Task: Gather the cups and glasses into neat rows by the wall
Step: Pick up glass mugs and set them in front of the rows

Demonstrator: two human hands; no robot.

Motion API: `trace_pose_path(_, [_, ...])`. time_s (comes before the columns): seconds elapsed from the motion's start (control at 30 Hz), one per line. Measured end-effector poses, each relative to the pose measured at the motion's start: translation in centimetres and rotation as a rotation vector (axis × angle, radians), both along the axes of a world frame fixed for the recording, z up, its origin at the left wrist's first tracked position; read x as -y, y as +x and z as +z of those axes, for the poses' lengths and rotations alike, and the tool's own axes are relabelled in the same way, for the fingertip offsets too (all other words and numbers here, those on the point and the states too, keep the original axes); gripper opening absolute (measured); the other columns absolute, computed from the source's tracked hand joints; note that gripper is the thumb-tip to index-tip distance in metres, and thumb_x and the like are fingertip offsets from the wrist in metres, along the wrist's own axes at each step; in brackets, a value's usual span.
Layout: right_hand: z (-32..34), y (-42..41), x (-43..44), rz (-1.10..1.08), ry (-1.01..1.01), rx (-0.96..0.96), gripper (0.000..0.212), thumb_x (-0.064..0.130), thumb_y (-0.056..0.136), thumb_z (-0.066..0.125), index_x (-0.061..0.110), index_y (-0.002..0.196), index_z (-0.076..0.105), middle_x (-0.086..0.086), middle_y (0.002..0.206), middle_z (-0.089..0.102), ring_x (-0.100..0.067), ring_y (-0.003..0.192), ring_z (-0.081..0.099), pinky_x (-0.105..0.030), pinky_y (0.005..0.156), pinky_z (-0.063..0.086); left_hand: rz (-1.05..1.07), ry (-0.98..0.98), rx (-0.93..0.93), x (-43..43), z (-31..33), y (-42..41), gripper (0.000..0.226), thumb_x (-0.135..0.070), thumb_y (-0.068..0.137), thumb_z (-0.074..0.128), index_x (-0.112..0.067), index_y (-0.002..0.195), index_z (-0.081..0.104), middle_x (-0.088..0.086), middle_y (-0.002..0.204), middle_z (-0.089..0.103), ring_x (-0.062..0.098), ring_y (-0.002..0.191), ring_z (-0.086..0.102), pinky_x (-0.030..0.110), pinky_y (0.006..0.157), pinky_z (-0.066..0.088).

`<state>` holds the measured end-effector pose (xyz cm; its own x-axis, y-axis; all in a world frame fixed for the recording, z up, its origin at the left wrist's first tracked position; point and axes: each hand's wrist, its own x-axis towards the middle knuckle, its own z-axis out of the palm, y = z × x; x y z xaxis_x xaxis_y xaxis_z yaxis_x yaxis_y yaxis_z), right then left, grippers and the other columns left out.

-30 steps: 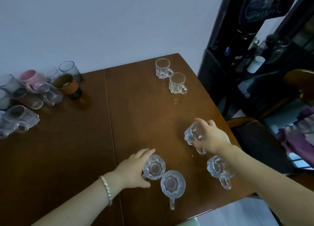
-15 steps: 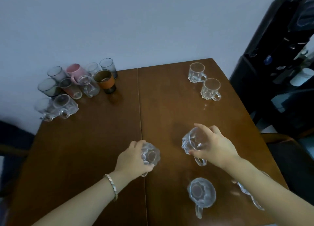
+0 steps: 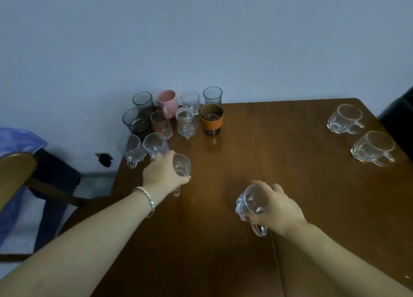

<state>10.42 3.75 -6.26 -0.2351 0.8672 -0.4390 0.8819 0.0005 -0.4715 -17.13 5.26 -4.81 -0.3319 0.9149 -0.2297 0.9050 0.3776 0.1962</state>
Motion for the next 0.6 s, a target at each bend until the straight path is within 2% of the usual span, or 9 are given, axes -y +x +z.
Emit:
trace_pose_path(0.13, [-1.8, -5.0, -1.3, -0.076, -0.027, -0.006, 0.087, 0.05, 0.069, 0.075, 0.043, 0.141, 0.027, 0.006, 0.125, 0.044, -0.014, 0.092, 0.065, -0.025, 0.071, 0.057, -0.087, 0.019, -0.018, -5.2, -1.3, -2.1, 0.086, -0.057, 0.068, 0.073, -0.017, 0.136, 0.039, 0.014, 0.13, 0.05, 0.033, 0.119, 0.053, 0.042, 0.087, 0.051])
trace_pose_path(0.27, [-2.6, -8.6, -3.9, -0.106, -0.026, 0.056, 0.086, 0.052, 0.071, 0.073, 0.041, 0.142, 0.026, 0.004, 0.128, 0.043, -0.018, 0.095, 0.065, -0.021, 0.065, 0.048, -0.113, -0.02, -0.018, -8.9, -2.4, -2.8, 0.08, -0.05, 0.071, 0.075, -0.011, 0.133, 0.042, 0.015, 0.131, 0.049, 0.033, 0.122, 0.051, 0.04, 0.092, 0.05])
trace_pose_path(0.53, [-3.8, -14.3, -12.6, -0.176, 0.071, 0.152, 0.086, 0.05, 0.073, 0.071, 0.04, 0.143, 0.022, -0.002, 0.128, 0.042, -0.023, 0.095, 0.064, -0.028, 0.066, 0.053, -0.185, -0.051, -0.021, -11.7, -5.1, -4.0, 0.078, -0.051, 0.076, 0.069, -0.004, 0.132, 0.043, 0.012, 0.13, 0.044, 0.03, 0.116, 0.053, 0.036, 0.09, 0.049])
trace_pose_path(0.6, [-4.6, -15.5, -14.6, -0.167, 0.092, 0.182, 0.085, 0.049, 0.073, 0.07, 0.038, 0.143, 0.022, -0.004, 0.128, 0.042, -0.026, 0.097, 0.063, -0.033, 0.071, 0.057, -0.188, -0.045, -0.026, -12.2, -5.5, -4.0, 0.079, -0.053, 0.077, 0.067, -0.002, 0.132, 0.042, 0.013, 0.129, 0.044, 0.03, 0.115, 0.052, 0.035, 0.091, 0.048])
